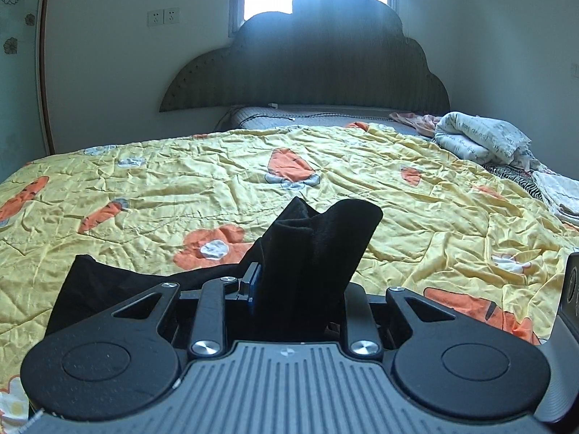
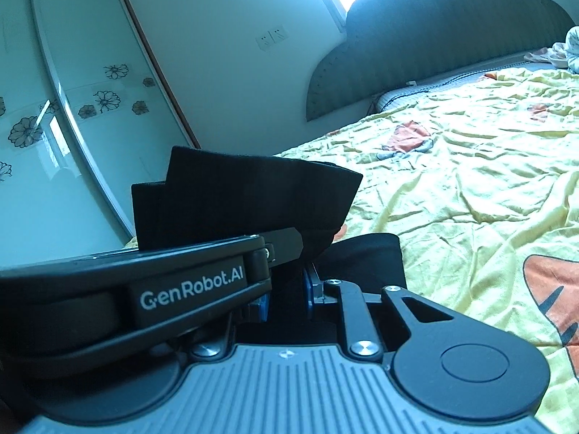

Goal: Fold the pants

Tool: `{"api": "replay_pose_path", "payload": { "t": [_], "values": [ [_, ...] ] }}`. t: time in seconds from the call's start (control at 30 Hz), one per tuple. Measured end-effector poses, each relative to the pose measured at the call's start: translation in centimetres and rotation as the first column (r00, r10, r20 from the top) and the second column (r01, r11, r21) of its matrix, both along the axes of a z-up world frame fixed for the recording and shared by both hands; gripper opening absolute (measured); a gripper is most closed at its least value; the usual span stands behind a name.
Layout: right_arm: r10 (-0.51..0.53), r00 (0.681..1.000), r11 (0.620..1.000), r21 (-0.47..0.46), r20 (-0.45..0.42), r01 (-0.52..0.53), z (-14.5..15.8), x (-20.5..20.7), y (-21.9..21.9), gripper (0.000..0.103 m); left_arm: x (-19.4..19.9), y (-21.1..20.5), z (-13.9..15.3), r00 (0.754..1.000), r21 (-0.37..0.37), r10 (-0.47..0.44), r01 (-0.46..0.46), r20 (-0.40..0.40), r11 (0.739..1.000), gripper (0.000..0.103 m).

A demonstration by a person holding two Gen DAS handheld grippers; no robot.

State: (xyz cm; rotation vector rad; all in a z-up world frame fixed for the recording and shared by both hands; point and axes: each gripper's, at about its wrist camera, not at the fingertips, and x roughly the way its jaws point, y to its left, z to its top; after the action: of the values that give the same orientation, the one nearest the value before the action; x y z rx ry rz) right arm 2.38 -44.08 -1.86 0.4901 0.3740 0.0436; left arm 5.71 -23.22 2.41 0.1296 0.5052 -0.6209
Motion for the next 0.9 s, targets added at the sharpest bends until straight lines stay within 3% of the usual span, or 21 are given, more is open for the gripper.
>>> {"api": "replay_pose_path", "payload": {
  "t": [0.07, 0.2, 0.33, 0.37, 0.5, 0.6, 0.73, 0.8, 0.9],
  "values": [
    [-0.009, 1.000, 1.000, -0.001, -0.023, 0.009, -0.2, 0.0, -0.2, 0.019, 0.2, -0.5, -0.4, 1.000, 0.002, -0.014, 0.014, -0.025, 1.000, 0.035],
    [-0.014, 0.998, 0.999, -0.043, -0.055, 0.012, -0.1, -0.7, -1.0, 0.023, 0.5, -1.0, -0.8, 0.998, -0.002, -0.020, 0.020, -0.055, 1.000, 0.043],
    [-0.068, 0.995, 0.988, -0.145, -0.073, 0.057, 0.5, -2.5, -2.1, 0.057, 0.7, -0.7, -0.5, 0.988, -0.070, -0.079, 0.070, -0.136, 0.995, 0.053],
    [-0.089, 0.993, 0.982, -0.175, -0.077, 0.074, 0.6, -2.9, -2.3, 0.062, 0.7, -0.7, -0.3, 0.984, -0.082, -0.098, 0.087, -0.148, 0.993, 0.054],
    [-0.186, 0.976, 0.950, -0.274, -0.112, 0.149, 0.7, -4.0, -3.3, 0.062, 0.7, 0.4, 0.9, 0.978, -0.152, -0.120, 0.095, -0.169, 0.984, 0.063],
    [-0.249, 0.964, 0.945, -0.244, -0.097, 0.219, 0.5, -5.3, -4.7, 0.062, 1.7, 2.0, 2.1, 0.980, -0.187, -0.096, 0.063, -0.176, 0.980, 0.067],
    [-0.191, 0.981, 0.974, -0.128, -0.030, 0.186, 1.7, -4.6, -5.1, 0.062, 4.6, 3.7, 2.6, 0.991, -0.047, 0.077, -0.082, -0.108, 0.996, 0.068],
    [-0.117, 0.993, 0.988, -0.105, -0.014, 0.115, 2.4, -2.9, -4.5, 0.062, 6.7, 4.7, 1.8, 0.982, 0.048, 0.164, -0.160, -0.095, 0.986, 0.067],
    [-0.003, 0.999, 0.993, -0.121, -0.051, -0.003, 2.6, 0.4, -3.5, 0.062, 9.7, 6.5, 0.0, 0.957, 0.133, 0.251, -0.232, -0.144, 0.963, 0.066]
  ]
}}
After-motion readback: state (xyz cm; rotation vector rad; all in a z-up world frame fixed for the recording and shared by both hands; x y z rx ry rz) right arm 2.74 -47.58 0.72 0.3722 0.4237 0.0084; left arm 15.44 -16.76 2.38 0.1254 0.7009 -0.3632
